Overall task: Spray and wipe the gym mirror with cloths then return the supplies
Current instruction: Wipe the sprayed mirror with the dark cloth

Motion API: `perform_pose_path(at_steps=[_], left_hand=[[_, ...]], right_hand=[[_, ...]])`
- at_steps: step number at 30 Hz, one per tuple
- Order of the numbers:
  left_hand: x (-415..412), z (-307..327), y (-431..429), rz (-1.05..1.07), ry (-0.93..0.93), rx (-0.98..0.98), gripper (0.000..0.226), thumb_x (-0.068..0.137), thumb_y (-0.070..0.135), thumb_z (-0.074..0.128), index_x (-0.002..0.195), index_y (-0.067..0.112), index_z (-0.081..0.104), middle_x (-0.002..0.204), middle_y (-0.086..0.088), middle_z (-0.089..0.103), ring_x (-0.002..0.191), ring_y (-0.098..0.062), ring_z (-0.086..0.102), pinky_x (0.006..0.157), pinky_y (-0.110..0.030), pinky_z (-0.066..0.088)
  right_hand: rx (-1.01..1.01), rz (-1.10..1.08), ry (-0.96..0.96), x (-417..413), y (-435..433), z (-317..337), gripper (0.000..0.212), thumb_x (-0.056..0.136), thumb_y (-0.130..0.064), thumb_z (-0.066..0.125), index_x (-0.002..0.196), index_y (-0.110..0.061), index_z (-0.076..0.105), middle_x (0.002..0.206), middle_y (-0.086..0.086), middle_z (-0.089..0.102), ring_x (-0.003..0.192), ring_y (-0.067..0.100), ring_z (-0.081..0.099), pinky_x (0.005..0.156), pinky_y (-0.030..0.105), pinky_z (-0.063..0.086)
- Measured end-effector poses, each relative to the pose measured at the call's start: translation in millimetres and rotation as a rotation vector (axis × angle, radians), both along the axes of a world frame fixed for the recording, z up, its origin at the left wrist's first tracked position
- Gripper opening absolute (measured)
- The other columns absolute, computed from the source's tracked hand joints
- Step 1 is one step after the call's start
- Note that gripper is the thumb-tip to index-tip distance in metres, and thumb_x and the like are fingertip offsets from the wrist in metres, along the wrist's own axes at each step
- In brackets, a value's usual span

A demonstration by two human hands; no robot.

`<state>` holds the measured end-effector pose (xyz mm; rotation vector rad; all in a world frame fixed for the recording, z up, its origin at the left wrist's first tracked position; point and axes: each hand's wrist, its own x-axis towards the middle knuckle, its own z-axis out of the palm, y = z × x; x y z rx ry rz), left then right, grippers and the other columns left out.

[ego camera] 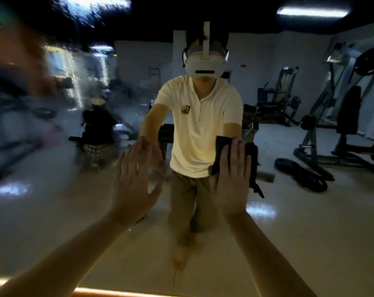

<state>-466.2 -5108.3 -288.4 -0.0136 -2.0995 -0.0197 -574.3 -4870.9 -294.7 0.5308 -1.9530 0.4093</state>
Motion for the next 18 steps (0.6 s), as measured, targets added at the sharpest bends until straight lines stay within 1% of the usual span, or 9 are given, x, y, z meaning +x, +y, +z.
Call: perform_pose_path(at_steps=[3, 6, 8, 9, 10, 11, 14, 16, 18], left_hand=[[7.4, 34.0, -20.0, 0.01, 0.049, 0.076, 0.081, 0.091, 0.031, 0.05, 0.161, 0.0, 0.024, 0.168, -0.023, 0.022, 0.154, -0.041, 0.023, 0.13, -0.046, 0.012], [8.1, 74.0, -40.0, 0.018, 0.065, 0.08, 0.079, 0.09, 0.022, 0.047, 0.161, -0.003, 0.024, 0.169, -0.023, 0.02, 0.157, -0.038, 0.018, 0.129, -0.054, 0.016], [4.3, 99.5, -51.6, 0.023, 0.096, 0.048, 0.078, 0.093, 0.017, 0.057, 0.161, -0.004, 0.022, 0.169, -0.024, 0.019, 0.159, -0.037, 0.016, 0.127, -0.058, 0.019], [1.3, 110.1, -57.6, 0.045, 0.119, 0.019, 0.082, 0.093, 0.014, 0.066, 0.161, -0.005, 0.022, 0.169, -0.024, 0.019, 0.159, -0.037, 0.016, 0.126, -0.059, 0.021], [-1.9, 119.8, -62.8, 0.077, 0.139, -0.006, 0.09, 0.09, 0.013, 0.074, 0.161, -0.005, 0.021, 0.169, -0.024, 0.019, 0.159, -0.037, 0.017, 0.126, -0.059, 0.022], [-4.2, 129.4, -66.9, 0.104, 0.151, -0.015, 0.098, 0.087, 0.014, 0.08, 0.162, -0.004, 0.019, 0.17, -0.023, 0.017, 0.159, -0.037, 0.016, 0.126, -0.059, 0.022], [-9.1, 155.3, -72.9, 0.124, 0.193, -0.01, 0.1, 0.091, 0.034, 0.079, 0.162, -0.004, 0.019, 0.17, -0.024, 0.016, 0.158, -0.04, 0.018, 0.126, -0.059, 0.022], [-10.8, 165.7, -71.7, 0.13, 0.224, -0.023, 0.095, 0.098, 0.051, 0.066, 0.16, -0.007, 0.023, 0.168, -0.026, 0.019, 0.156, -0.043, 0.021, 0.124, -0.06, 0.024], [-14.5, 167.5, -66.5, 0.136, 0.231, -0.021, 0.097, 0.099, 0.06, 0.058, 0.158, -0.009, 0.026, 0.167, -0.029, 0.022, 0.156, -0.044, 0.023, 0.123, -0.061, 0.026]], right_hand=[[0.147, 0.063, 0.077, 9.3, -51.8, 25.1, 0.073, 0.099, -0.03, 0.042, 0.163, -0.008, 0.016, 0.171, 0.016, 0.008, 0.159, 0.033, 0.003, 0.129, 0.05, 0.0], [0.409, 0.159, 0.152, 17.3, -102.9, 37.2, 0.069, 0.099, -0.024, 0.042, 0.163, -0.009, 0.021, 0.171, 0.013, 0.009, 0.16, 0.029, -0.002, 0.129, 0.046, -0.006], [0.581, 0.227, 0.231, 19.8, -125.2, 45.7, 0.057, 0.105, -0.016, 0.022, 0.16, -0.01, 0.033, 0.17, 0.011, 0.02, 0.159, 0.028, 0.009, 0.129, 0.044, -0.005], [0.66, 0.248, 0.254, 20.9, -129.6, 51.2, 0.058, 0.106, -0.014, 0.014, 0.159, -0.01, 0.036, 0.169, 0.011, 0.024, 0.158, 0.027, 0.014, 0.129, 0.044, -0.004], [0.735, 0.252, 0.268, 20.3, -128.6, 57.5, 0.058, 0.106, -0.014, 0.013, 0.159, -0.01, 0.037, 0.169, 0.011, 0.025, 0.158, 0.027, 0.015, 0.129, 0.044, -0.003], [0.79, 0.249, 0.282, 18.0, -122.6, 65.8, 0.056, 0.106, -0.015, 0.018, 0.159, -0.01, 0.035, 0.169, 0.012, 0.024, 0.158, 0.027, 0.015, 0.13, 0.044, -0.003], [0.748, 0.191, 0.28, 6.7, -89.5, 111.1, 0.064, 0.102, -0.027, 0.045, 0.161, -0.012, 0.027, 0.171, 0.013, 0.016, 0.159, 0.028, 0.01, 0.129, 0.045, -0.004], [0.642, 0.15, 0.284, 0.8, -62.8, 152.1, 0.066, 0.1, -0.029, 0.046, 0.161, -0.012, 0.028, 0.171, 0.013, 0.017, 0.159, 0.029, 0.009, 0.129, 0.046, 0.0], [0.546, 0.102, 0.269, -5.7, -36.2, 193.2, 0.069, 0.097, -0.029, 0.044, 0.161, -0.011, 0.028, 0.17, 0.014, 0.018, 0.159, 0.03, 0.012, 0.128, 0.048, 0.002]])
